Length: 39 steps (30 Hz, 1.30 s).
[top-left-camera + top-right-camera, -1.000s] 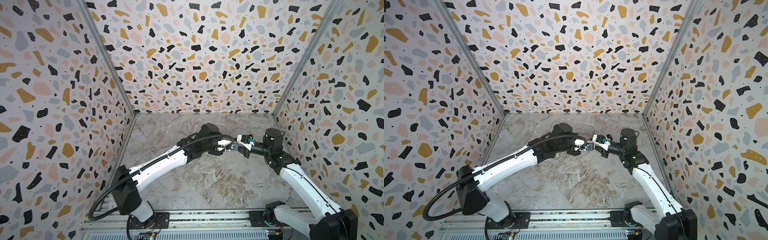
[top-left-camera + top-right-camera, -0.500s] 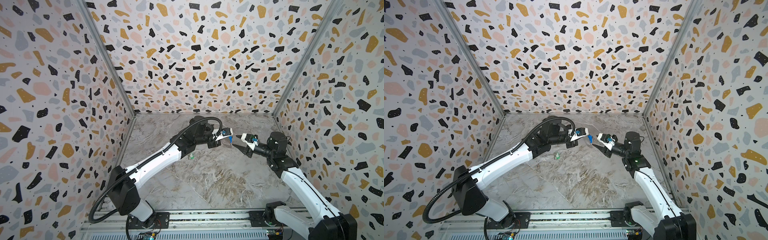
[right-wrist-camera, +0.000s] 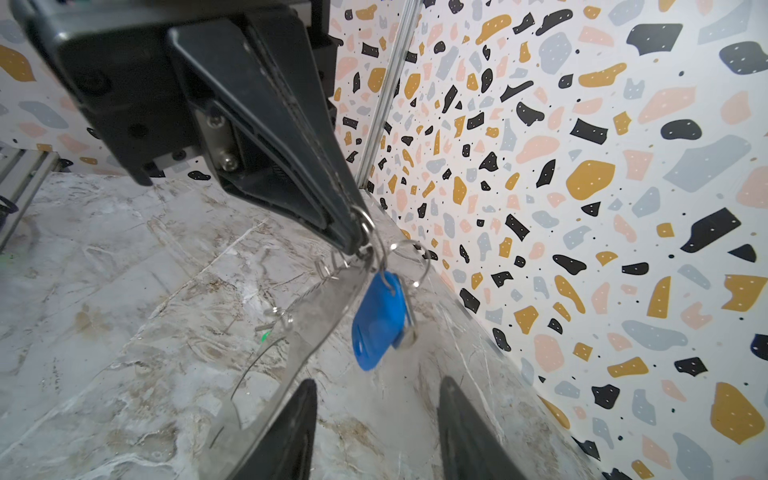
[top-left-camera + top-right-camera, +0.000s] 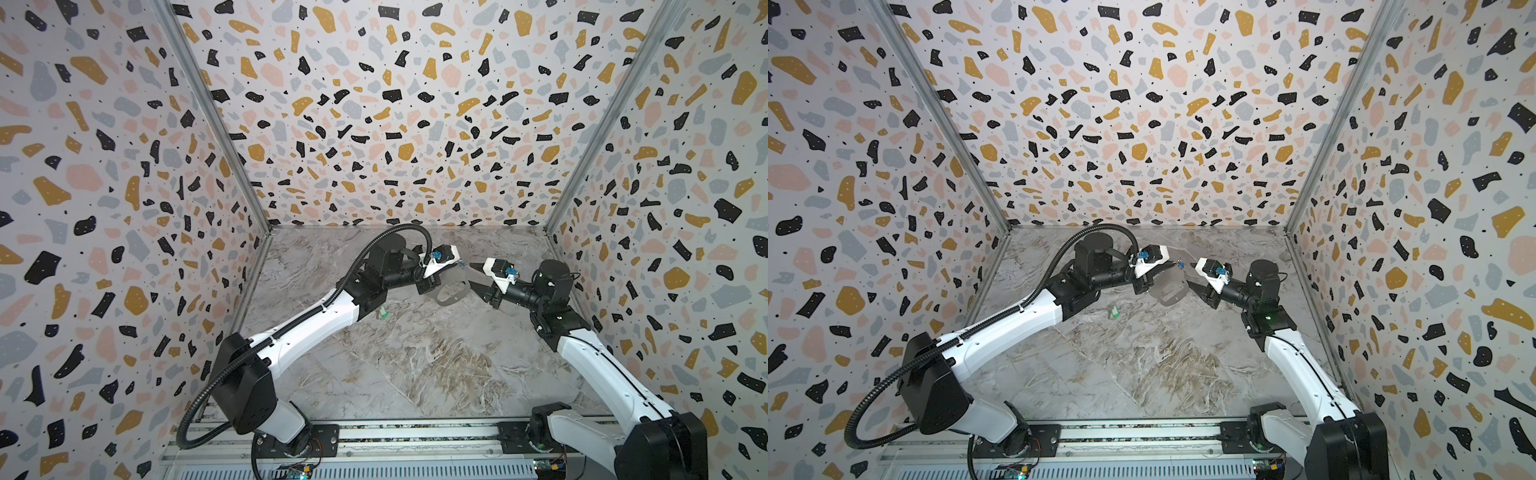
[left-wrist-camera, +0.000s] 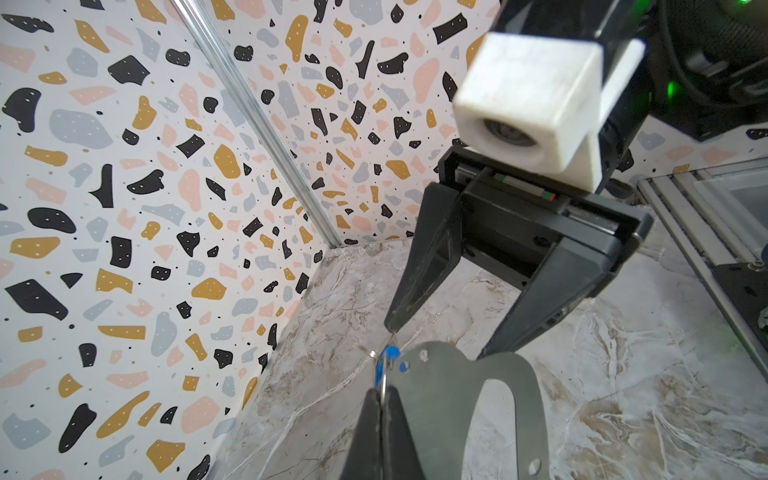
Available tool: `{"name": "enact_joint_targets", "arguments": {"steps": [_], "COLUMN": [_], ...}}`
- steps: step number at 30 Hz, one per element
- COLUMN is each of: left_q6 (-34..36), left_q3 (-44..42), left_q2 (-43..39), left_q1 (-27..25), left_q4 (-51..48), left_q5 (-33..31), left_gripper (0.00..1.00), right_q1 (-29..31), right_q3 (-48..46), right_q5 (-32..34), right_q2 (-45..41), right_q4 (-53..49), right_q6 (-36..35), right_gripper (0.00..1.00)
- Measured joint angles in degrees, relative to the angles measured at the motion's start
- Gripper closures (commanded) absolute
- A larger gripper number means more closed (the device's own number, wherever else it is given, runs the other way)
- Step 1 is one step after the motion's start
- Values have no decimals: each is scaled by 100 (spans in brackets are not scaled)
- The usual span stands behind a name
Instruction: Remove the keys from the keyring
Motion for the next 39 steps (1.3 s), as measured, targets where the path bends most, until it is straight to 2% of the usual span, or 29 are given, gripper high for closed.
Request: {"name": "enact_joint_targets", "arguments": {"steps": [7, 15, 22, 28, 34, 39], "left_q6": [-157, -238, -256, -260, -260, -284], "left_q3": [-92, -114, -114, -120, -120, -131], "left_q2": [-2, -4, -4, -4, -4, -4], "left_q1": [0, 0, 0, 0, 0, 0], "left_q4": [168, 262, 372, 413, 413, 431], "left_q5": [68, 103, 136, 212, 214, 210], "left_gripper": [100, 100, 100, 100, 100, 100], "right_q1": [4, 9, 26, 81, 111, 116], "right_q3": [0, 0, 0, 0, 0, 0], "right_q5": [-107, -186, -203, -205, -234, -186], "right_q2": [111, 291, 293, 302, 326, 330], "right_q4": [442, 619, 841, 984, 1126, 1093], "right_q6": [354, 614, 748, 841, 929, 872], "right_gripper": [56, 71, 66, 70, 88, 96]}}
